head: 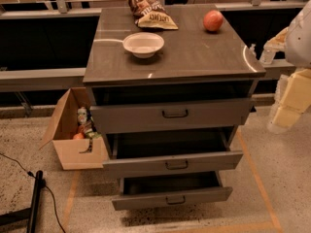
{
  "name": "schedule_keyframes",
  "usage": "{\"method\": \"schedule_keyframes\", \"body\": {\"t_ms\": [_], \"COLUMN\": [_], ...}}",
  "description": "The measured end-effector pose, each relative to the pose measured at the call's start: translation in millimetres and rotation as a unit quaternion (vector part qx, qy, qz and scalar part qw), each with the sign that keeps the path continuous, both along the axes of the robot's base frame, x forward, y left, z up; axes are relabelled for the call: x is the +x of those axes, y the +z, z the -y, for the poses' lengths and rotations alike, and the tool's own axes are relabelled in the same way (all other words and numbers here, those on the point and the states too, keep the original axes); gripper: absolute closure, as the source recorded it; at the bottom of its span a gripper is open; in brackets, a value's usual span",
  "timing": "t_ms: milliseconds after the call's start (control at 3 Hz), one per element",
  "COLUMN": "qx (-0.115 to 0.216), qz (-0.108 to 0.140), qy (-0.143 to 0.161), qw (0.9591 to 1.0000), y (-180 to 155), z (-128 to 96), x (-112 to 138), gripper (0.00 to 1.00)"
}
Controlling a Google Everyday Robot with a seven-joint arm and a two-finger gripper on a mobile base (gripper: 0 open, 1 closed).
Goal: Open top drawer
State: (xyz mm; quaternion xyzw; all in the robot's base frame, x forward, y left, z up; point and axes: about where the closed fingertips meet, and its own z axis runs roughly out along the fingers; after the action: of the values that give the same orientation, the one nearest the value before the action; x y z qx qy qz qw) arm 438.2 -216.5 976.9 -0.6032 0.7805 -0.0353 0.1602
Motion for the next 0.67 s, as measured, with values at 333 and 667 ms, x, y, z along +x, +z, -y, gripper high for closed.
{"method": "schedule_keyframes", "body": {"t_ms": [333,667], "qx": [0.0,0.005], "qz": [0.0,0.018], "qy": [0.0,0.003], "qw": [1.0,0.9998], "y": [0.0,-1.2], "z": [0.0,-1.2], "x": [0.0,2.7], "gripper": [0.0,0.0]}}
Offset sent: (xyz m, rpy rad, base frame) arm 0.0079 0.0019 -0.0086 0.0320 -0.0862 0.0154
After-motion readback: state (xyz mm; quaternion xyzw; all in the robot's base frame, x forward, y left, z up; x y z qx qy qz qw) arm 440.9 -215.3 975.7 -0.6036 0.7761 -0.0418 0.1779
